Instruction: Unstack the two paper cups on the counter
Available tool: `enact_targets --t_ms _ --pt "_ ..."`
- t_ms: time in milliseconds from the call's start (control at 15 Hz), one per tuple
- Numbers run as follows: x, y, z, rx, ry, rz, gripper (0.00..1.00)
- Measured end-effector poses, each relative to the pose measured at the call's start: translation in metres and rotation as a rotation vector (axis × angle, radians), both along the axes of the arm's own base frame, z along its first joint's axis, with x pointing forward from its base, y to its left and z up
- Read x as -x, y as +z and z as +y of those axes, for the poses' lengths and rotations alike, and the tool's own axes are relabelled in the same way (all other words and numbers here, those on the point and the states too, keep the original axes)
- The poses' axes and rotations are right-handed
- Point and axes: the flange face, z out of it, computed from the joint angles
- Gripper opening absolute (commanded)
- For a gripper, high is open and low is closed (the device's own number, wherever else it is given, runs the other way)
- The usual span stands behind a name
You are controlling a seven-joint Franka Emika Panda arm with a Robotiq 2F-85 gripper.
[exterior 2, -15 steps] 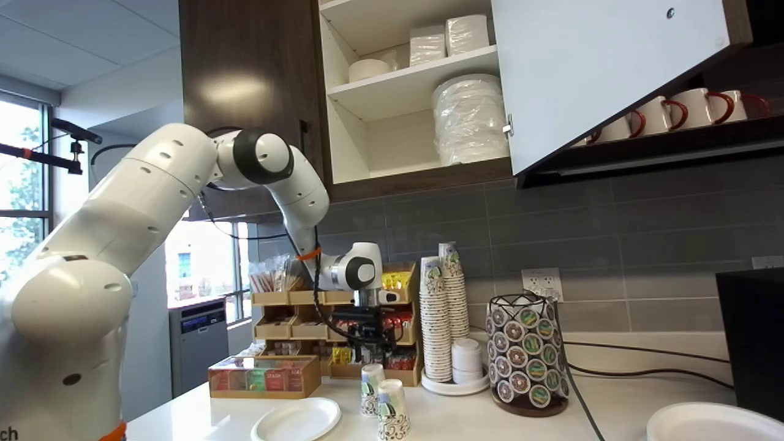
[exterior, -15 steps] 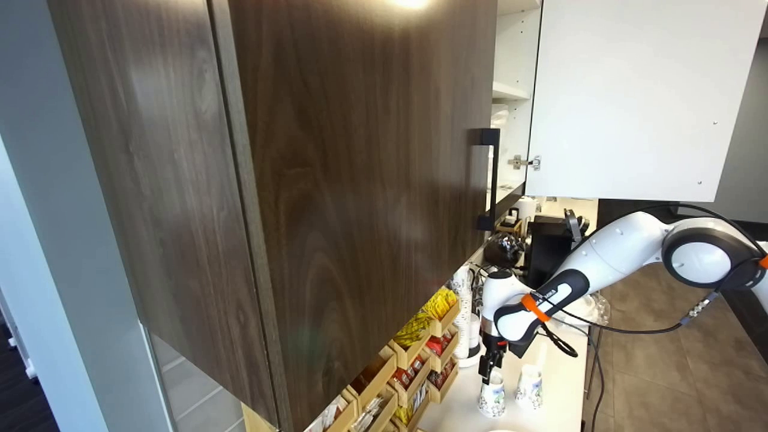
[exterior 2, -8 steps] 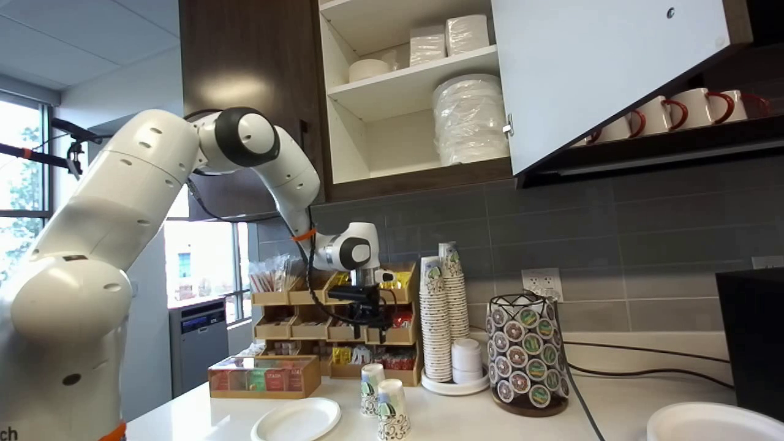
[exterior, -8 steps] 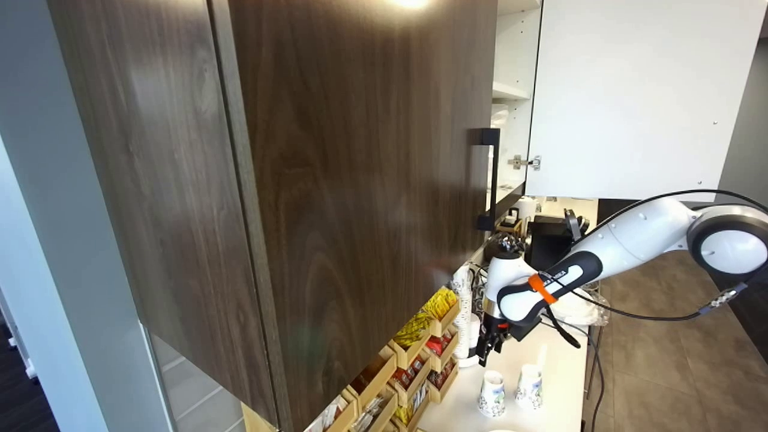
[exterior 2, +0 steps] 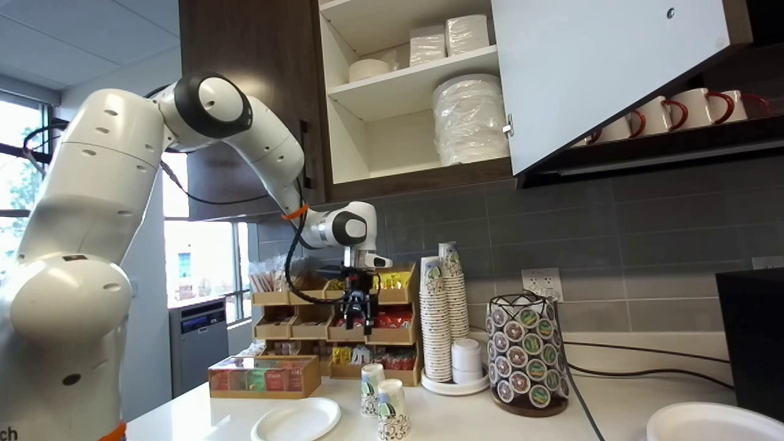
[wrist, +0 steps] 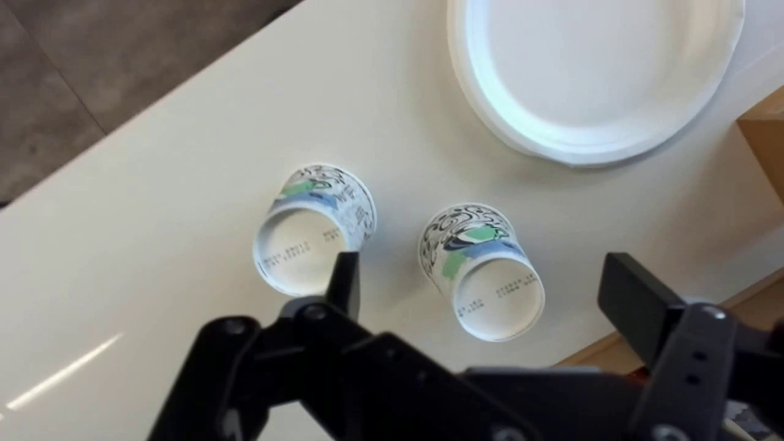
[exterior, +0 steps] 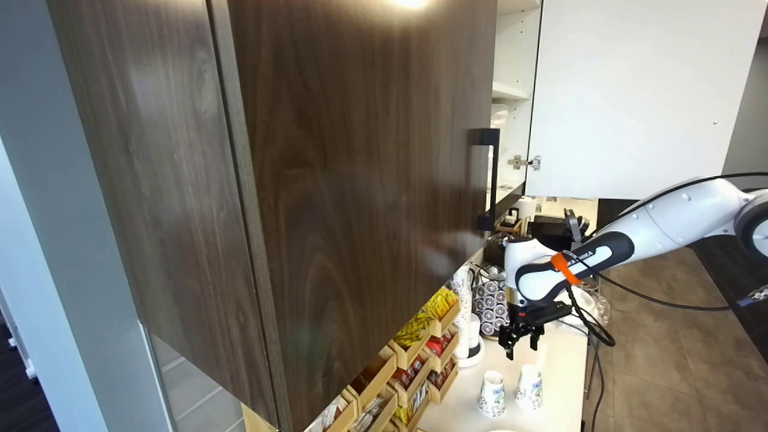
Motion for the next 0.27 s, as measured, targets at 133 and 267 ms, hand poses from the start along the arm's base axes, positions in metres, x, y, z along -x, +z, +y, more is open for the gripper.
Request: enact_targets --t_ms 133,267 --pt "0.0071 0.0053 -0.0035 0.009 -0.053 0.008 1.0" --pt "0.0101 0.0079 -0.0041 0.011 -0.068 0.006 1.0"
